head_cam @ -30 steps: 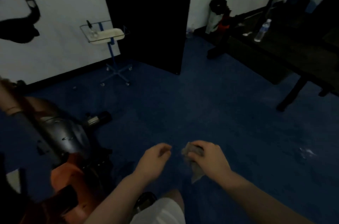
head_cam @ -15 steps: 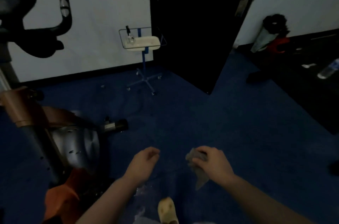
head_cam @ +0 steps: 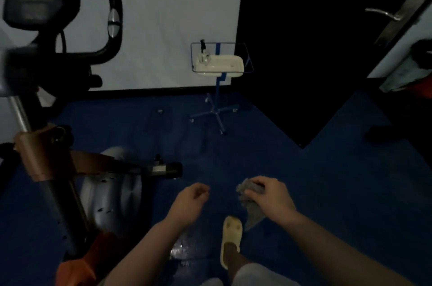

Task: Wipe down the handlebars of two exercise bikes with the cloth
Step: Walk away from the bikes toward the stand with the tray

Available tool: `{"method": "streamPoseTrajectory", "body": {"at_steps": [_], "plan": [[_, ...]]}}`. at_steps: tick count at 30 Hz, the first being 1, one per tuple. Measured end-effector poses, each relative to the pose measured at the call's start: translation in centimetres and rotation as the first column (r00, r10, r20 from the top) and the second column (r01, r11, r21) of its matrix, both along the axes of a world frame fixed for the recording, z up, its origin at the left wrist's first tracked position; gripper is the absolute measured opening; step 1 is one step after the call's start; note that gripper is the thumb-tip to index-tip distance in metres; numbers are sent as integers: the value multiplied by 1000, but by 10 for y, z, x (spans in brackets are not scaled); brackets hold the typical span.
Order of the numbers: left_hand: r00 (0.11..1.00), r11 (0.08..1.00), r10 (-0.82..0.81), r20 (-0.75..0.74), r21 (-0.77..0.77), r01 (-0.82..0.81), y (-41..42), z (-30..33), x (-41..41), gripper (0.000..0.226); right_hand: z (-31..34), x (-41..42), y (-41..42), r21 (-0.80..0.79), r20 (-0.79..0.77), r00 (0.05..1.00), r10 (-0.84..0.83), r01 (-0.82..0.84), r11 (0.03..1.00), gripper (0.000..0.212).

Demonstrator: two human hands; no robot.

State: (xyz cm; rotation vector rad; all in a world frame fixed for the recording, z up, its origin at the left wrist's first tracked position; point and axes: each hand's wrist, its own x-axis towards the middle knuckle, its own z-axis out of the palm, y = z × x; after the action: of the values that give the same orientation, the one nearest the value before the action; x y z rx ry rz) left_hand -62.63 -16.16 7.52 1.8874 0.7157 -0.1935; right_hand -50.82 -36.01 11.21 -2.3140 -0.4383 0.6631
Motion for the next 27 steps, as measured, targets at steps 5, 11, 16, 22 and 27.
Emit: {"method": "streamPoseTrajectory", "body": {"at_steps": [5, 11, 16, 22, 27], "plan": [[999, 999, 34, 6, 32, -34, 37, 14, 71, 15, 10, 83, 39, 18, 10, 999, 49, -49, 999, 24], [982, 986, 167, 91, -29, -165, 70, 27, 148, 15, 20, 168, 84, 40, 26, 995, 98, -98, 994, 24], [984, 985, 170, 61, 2, -171, 99, 31, 181, 17, 25, 215, 130, 19, 6, 990, 140, -140, 990, 25], [989, 989, 140, 42, 42, -142, 154, 28, 250, 15, 22, 278, 188, 20, 16, 990, 137, -137, 990, 29], [991, 993, 105, 80, 41, -108, 212, 38, 322, 22, 27, 338, 232, 12, 39, 994, 105, -106, 994, 23]]}}
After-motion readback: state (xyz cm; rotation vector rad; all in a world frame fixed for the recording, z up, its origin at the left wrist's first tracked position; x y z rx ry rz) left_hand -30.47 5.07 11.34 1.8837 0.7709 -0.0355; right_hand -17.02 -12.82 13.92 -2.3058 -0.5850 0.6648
